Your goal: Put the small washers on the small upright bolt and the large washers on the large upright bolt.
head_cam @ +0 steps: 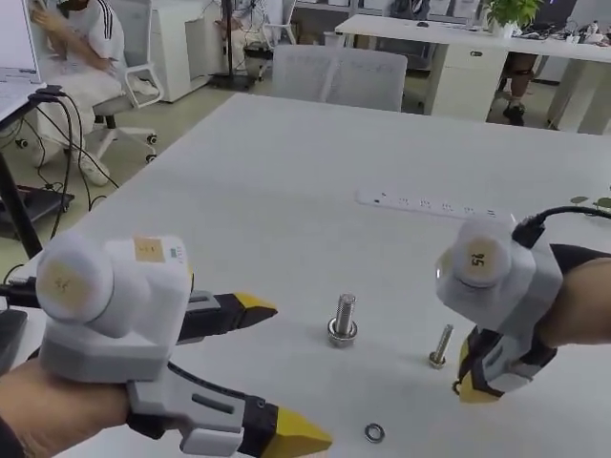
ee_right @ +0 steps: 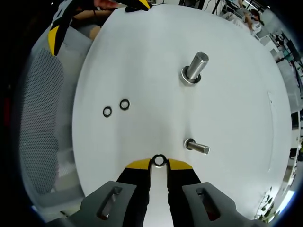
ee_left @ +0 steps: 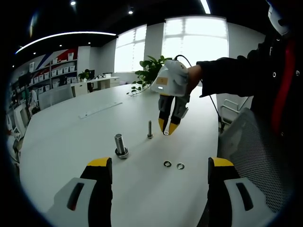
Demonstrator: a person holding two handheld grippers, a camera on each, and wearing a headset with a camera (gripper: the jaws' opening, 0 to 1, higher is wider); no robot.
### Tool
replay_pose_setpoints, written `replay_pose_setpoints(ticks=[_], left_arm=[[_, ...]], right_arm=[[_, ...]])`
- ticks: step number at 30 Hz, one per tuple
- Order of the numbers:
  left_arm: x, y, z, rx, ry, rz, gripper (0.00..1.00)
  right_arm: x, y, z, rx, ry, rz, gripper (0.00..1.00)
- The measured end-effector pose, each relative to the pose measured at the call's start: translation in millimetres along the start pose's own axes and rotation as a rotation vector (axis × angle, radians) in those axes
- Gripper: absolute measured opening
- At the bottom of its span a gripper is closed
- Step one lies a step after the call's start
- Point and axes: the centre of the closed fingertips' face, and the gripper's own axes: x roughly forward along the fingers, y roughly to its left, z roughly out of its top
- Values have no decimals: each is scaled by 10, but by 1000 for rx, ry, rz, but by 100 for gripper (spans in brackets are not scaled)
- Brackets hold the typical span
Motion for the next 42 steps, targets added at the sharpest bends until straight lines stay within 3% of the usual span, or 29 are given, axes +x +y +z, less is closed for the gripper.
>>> replay_pose_setpoints(ticks=[14, 28, 42], left_arm=[[-2, -8, -10, -3, 0, 1, 83], [-8, -9, -9, -5, 0, 3, 83], [-9, 11, -3, -8, -1, 4, 83]], right_arm=[[-216, -129, -1, -7, -5, -30, 13], [-438, -216, 174, -28, -37, -65, 13], [-469, -396, 261, -47, -39, -93, 13]])
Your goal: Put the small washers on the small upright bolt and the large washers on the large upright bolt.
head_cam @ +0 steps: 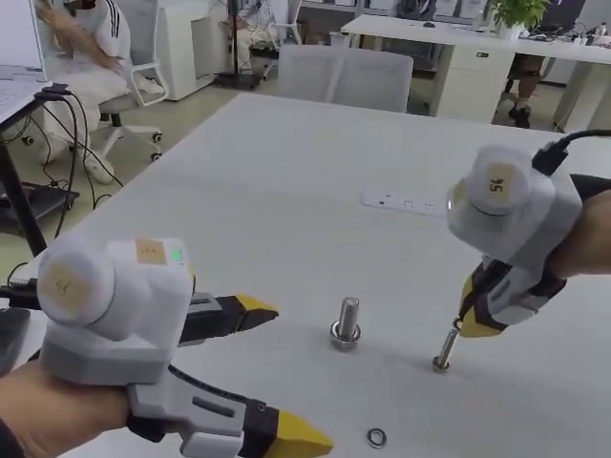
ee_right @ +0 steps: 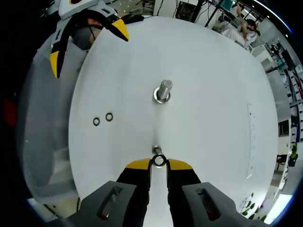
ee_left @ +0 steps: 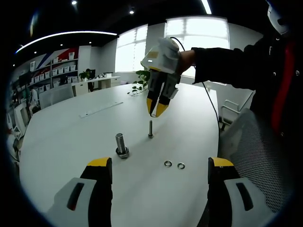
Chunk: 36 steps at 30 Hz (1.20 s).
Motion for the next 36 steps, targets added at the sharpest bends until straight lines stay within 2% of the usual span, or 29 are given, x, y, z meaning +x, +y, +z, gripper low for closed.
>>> replay_pose_setpoints(ticks=[36], left_arm=[[4, 27, -84, -16, 25, -2, 82]], right_arm=[[229, -34, -29, 3, 7, 36, 13]])
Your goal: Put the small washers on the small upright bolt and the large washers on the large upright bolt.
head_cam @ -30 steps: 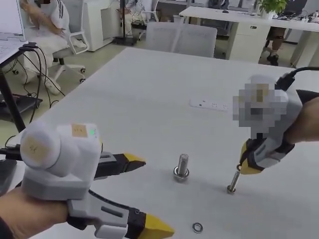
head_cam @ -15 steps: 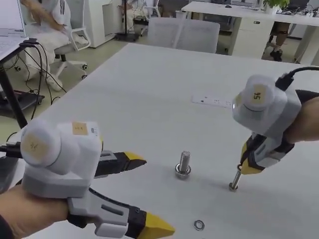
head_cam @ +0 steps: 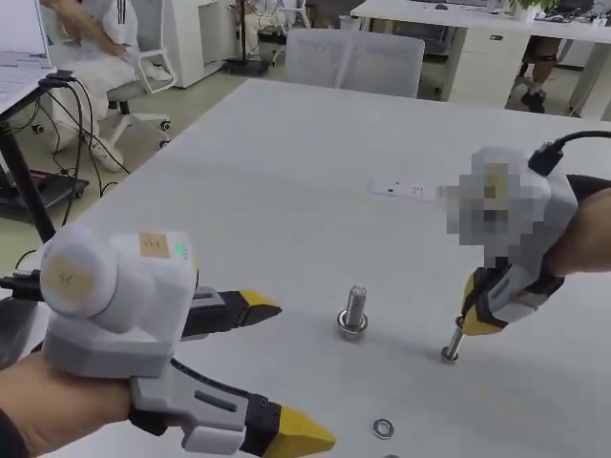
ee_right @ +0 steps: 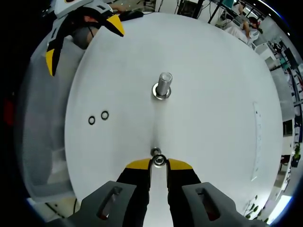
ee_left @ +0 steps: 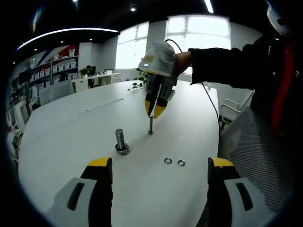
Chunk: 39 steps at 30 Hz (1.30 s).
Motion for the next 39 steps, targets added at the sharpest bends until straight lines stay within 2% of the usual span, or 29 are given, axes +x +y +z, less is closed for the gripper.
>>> replay_pose_setpoints(ticks=[9, 23, 39], left_arm=[[10, -4, -18, -3, 5, 1, 82], [24, -16, -46, -10, 17, 3, 82], [32, -8, -68, -14, 32, 6, 82]], right_arm=[[56, 32, -13, 5, 1, 8, 13], [240, 90, -75, 15, 4, 38, 13], [419, 77, -123, 23, 2, 53, 14]])
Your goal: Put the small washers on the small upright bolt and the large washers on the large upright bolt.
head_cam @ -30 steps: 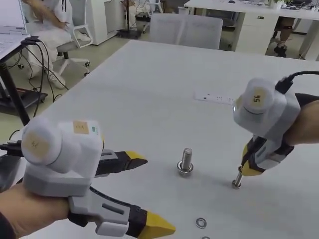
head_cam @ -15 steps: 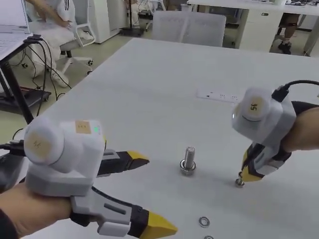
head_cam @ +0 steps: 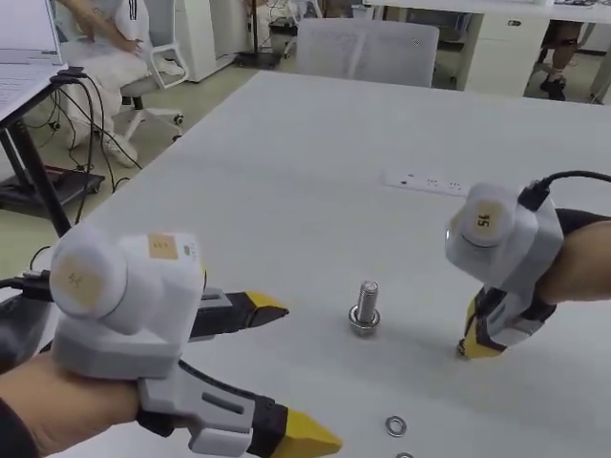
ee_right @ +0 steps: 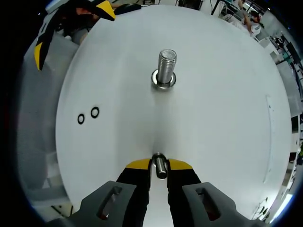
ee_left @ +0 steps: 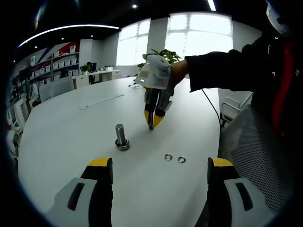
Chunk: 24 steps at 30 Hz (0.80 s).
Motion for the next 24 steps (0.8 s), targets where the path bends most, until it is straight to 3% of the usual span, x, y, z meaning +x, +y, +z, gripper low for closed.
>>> replay_pose_setpoints(ticks=[24], left_arm=[[1, 14, 2, -2, 3, 1, 82]], right_arm=[[24, -35, -13, 11, -3, 6, 16]])
